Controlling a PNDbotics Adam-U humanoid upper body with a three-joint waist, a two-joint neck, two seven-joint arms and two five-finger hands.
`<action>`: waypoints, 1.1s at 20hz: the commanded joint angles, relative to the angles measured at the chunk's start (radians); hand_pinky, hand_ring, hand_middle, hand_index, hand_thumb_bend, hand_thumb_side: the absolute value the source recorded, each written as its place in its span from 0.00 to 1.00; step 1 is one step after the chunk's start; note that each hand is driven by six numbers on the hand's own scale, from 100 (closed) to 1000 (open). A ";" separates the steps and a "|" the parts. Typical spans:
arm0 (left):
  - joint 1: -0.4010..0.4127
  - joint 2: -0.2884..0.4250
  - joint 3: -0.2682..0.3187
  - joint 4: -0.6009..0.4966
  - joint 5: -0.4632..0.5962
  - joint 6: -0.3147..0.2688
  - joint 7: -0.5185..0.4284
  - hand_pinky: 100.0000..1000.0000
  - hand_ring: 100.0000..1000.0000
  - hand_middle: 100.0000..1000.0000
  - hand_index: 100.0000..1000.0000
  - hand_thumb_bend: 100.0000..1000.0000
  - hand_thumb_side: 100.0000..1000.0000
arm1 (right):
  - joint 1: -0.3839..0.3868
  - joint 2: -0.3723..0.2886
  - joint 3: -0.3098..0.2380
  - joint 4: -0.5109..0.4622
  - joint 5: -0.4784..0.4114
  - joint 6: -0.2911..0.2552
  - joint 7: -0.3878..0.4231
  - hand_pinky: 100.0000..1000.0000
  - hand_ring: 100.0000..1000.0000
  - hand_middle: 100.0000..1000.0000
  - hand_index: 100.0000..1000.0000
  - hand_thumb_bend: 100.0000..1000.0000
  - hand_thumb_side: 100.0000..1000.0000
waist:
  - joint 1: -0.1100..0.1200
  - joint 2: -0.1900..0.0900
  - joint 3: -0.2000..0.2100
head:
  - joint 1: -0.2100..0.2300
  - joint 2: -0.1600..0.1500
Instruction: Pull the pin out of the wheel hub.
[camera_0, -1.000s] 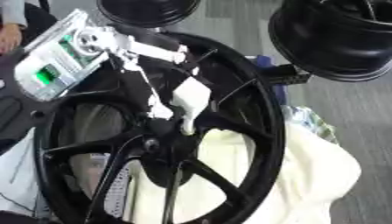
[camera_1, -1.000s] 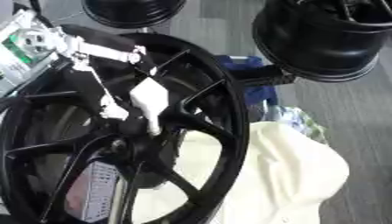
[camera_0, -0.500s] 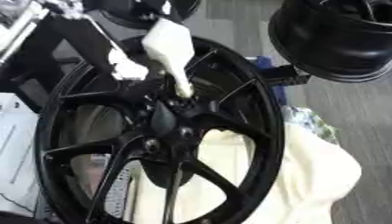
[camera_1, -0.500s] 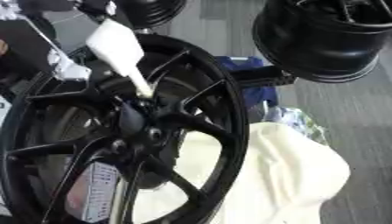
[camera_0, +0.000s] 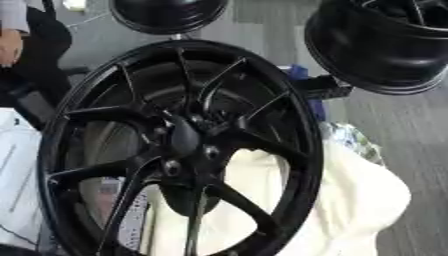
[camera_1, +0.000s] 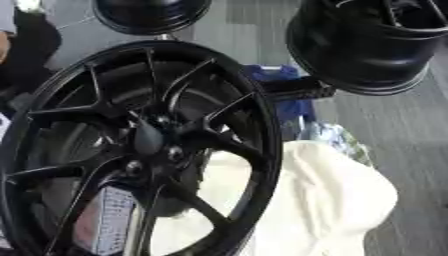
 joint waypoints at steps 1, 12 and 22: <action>0.034 0.071 0.076 0.072 0.014 -0.018 0.089 0.69 0.50 0.32 0.59 0.00 0.09 | -0.004 -0.036 -0.018 -0.018 0.005 0.082 -0.081 0.39 0.58 0.64 0.82 0.24 0.24 | 0.001 -0.014 0.003 | -0.007 -0.017; 0.115 0.057 0.085 0.171 -0.112 -0.059 0.140 0.84 0.81 0.75 0.88 0.12 0.51 | -0.003 -0.030 -0.019 -0.018 0.002 0.082 -0.081 0.39 0.58 0.64 0.82 0.24 0.24 | -0.008 -0.013 -0.001 | -0.005 -0.025; 0.116 0.054 0.093 0.170 -0.088 -0.067 0.154 0.83 0.78 0.71 0.86 0.06 0.47 | -0.005 -0.034 -0.018 -0.018 0.003 0.081 -0.081 0.40 0.58 0.64 0.82 0.24 0.24 | -0.005 -0.016 0.004 | -0.005 -0.023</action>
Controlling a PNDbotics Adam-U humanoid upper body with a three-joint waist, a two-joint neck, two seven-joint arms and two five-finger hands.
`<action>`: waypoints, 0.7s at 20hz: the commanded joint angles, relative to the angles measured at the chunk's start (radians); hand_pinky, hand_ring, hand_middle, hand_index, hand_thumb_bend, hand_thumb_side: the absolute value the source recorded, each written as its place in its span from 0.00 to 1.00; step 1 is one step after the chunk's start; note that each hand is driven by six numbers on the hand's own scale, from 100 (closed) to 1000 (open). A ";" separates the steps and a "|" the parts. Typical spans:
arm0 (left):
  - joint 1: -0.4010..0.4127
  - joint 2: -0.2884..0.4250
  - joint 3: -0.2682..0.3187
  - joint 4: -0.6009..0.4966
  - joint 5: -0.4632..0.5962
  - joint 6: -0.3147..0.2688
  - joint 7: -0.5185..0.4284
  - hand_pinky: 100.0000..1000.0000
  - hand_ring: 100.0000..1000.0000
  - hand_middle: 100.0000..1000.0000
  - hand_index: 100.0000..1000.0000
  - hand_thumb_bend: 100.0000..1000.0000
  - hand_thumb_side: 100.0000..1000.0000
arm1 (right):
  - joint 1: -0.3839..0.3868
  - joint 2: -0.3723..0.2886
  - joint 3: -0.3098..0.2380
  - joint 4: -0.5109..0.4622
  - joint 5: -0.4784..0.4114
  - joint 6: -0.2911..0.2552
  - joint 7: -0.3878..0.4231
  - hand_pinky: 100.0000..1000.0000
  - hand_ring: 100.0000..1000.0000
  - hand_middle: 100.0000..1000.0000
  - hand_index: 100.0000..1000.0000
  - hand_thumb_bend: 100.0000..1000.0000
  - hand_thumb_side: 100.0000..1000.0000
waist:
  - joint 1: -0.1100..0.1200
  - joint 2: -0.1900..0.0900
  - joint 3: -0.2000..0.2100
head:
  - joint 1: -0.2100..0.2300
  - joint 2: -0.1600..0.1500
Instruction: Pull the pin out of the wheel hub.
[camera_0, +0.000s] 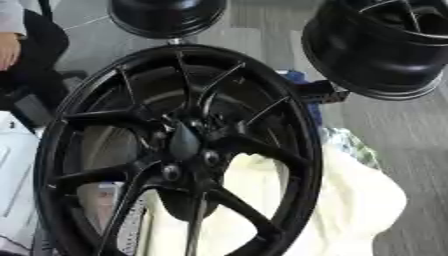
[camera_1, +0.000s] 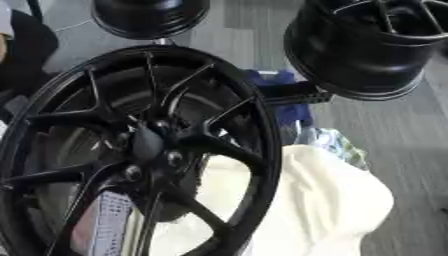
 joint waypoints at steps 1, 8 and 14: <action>-0.006 0.035 0.021 -0.008 0.015 0.000 0.010 0.82 0.78 0.71 0.86 0.05 0.47 | -0.005 -0.033 -0.010 -0.018 0.003 0.081 -0.082 0.40 0.58 0.64 0.82 0.24 0.24 | 0.004 -0.017 0.001 | -0.001 -0.007; -0.004 0.032 0.029 -0.021 0.050 0.004 0.031 0.80 0.73 0.65 0.83 0.00 0.46 | -0.005 -0.035 -0.007 -0.018 0.002 0.083 -0.082 0.40 0.58 0.64 0.82 0.24 0.24 | 0.002 -0.019 0.007 | -0.002 -0.007; 0.004 -0.002 0.058 -0.215 0.183 -0.007 0.192 0.77 0.67 0.57 0.78 0.00 0.39 | -0.006 -0.043 -0.004 -0.018 0.007 0.088 -0.082 0.40 0.58 0.64 0.82 0.24 0.23 | -0.003 -0.021 0.013 | -0.005 -0.009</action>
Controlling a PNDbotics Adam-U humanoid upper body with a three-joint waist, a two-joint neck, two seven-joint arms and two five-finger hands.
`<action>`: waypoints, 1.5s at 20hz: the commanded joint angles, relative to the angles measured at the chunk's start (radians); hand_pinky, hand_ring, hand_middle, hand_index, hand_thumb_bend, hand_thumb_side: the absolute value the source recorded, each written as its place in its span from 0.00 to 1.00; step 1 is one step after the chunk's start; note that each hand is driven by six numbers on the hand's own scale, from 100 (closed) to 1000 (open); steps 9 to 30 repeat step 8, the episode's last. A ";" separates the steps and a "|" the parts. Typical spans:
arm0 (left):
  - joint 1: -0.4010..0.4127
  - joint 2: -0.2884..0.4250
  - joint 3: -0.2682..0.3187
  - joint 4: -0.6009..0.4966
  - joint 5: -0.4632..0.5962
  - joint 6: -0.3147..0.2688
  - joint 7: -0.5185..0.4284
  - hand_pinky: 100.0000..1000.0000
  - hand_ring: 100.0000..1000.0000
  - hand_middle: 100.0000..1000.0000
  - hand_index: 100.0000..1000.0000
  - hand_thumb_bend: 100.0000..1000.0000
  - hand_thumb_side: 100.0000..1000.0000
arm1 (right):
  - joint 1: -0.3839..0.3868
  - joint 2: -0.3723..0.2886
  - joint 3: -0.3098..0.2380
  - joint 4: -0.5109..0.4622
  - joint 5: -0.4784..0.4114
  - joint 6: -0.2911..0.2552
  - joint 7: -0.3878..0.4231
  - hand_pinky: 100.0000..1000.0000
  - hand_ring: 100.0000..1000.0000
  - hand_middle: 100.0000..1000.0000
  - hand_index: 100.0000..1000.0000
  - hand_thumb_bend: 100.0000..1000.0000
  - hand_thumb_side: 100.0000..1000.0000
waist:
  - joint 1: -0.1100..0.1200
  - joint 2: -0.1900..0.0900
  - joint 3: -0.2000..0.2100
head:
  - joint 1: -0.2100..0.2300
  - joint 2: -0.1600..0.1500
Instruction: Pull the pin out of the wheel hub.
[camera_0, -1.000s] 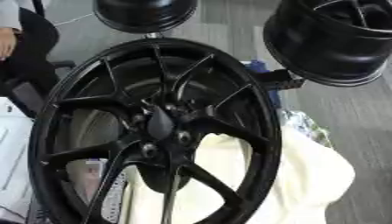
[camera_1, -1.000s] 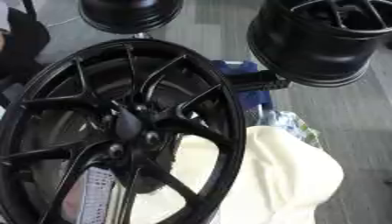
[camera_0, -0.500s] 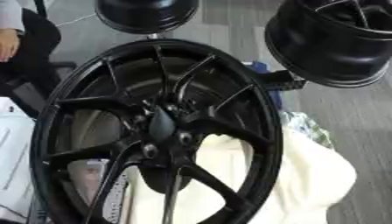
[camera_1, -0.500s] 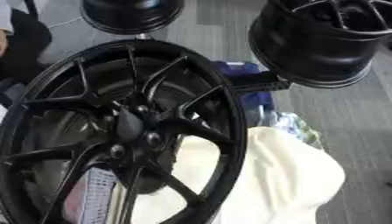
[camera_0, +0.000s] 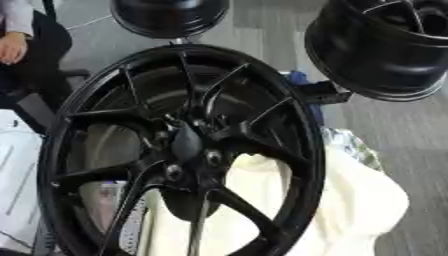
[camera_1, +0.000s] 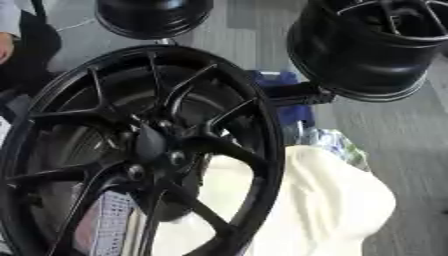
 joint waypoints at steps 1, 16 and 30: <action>0.004 -0.007 0.036 -0.175 0.094 -0.035 0.091 0.76 0.67 0.57 0.78 0.00 0.39 | -0.007 -0.041 -0.004 -0.018 0.008 0.086 -0.084 0.40 0.58 0.64 0.82 0.24 0.23 | 0.002 -0.020 0.004 | -0.003 -0.011; 0.057 -0.222 0.033 -0.520 0.306 -0.230 0.330 0.77 0.70 0.61 0.81 0.00 0.38 | -0.018 -0.050 0.006 -0.018 0.010 0.090 -0.084 0.40 0.58 0.64 0.82 0.24 0.22 | -0.008 -0.020 0.009 | -0.005 -0.017; 0.057 -0.222 0.033 -0.520 0.306 -0.230 0.330 0.77 0.70 0.61 0.81 0.00 0.38 | -0.018 -0.050 0.006 -0.018 0.010 0.090 -0.084 0.40 0.58 0.64 0.82 0.24 0.22 | -0.008 -0.020 0.009 | -0.005 -0.017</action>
